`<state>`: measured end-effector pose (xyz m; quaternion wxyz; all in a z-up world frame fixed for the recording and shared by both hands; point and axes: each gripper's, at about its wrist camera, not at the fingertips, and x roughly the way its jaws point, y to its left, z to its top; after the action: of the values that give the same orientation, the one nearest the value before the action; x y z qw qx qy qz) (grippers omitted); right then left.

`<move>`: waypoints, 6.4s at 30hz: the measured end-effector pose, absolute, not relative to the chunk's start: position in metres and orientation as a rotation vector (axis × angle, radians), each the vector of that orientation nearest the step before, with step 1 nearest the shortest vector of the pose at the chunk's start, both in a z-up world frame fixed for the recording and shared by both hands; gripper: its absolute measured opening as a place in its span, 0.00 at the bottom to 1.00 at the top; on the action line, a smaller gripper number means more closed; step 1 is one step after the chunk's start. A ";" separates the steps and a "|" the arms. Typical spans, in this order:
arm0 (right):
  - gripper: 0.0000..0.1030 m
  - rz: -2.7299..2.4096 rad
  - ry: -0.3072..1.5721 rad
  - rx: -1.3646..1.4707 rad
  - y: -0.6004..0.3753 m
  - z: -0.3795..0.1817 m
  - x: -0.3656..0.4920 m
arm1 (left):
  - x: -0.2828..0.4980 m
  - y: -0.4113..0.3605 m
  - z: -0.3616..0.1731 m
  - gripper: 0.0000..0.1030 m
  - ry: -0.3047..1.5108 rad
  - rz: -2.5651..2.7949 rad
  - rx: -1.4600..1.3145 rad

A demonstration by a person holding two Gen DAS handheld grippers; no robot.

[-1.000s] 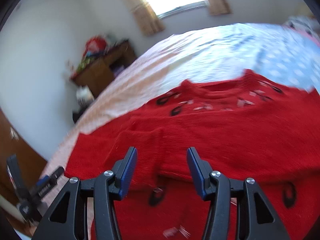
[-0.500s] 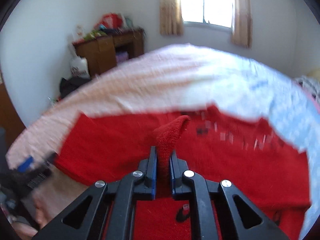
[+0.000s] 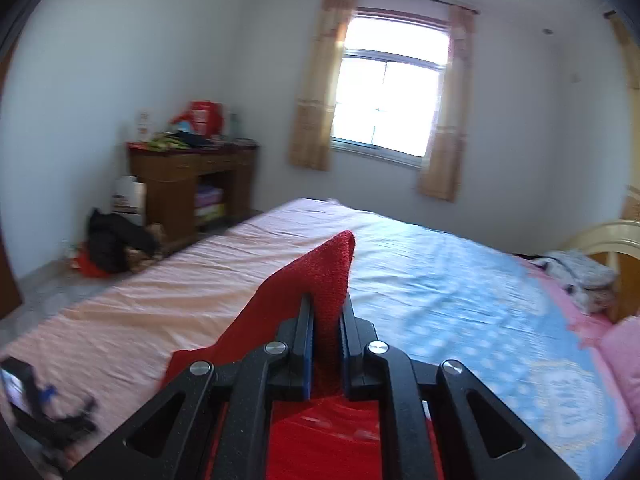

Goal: Fold small clothes

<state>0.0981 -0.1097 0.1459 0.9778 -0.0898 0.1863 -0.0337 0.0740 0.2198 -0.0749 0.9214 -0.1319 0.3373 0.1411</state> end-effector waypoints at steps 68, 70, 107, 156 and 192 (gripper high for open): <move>0.56 -0.014 0.801 0.306 -0.283 -0.062 -0.243 | -0.114 0.111 -0.076 0.97 0.880 -0.376 0.073; 0.56 -0.010 0.827 0.371 -0.286 -0.077 -0.244 | -0.117 0.107 -0.082 0.93 0.909 -0.391 0.076; 0.41 0.057 0.969 0.404 -0.260 -0.115 -0.239 | -0.151 0.115 -0.107 0.61 1.031 -0.519 -0.146; 0.63 -0.116 0.588 0.480 -0.314 -0.020 -0.150 | -0.008 0.123 -0.017 0.66 0.805 -0.481 0.075; 0.63 -0.123 0.691 0.228 -0.273 -0.039 -0.160 | -0.002 0.046 -0.050 0.08 0.879 -0.604 0.041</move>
<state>-0.1601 -0.2731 -0.0391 0.9328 0.1112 0.3376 -0.0601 -0.0021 0.0456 -0.0500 0.8610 0.0194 0.4189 -0.2877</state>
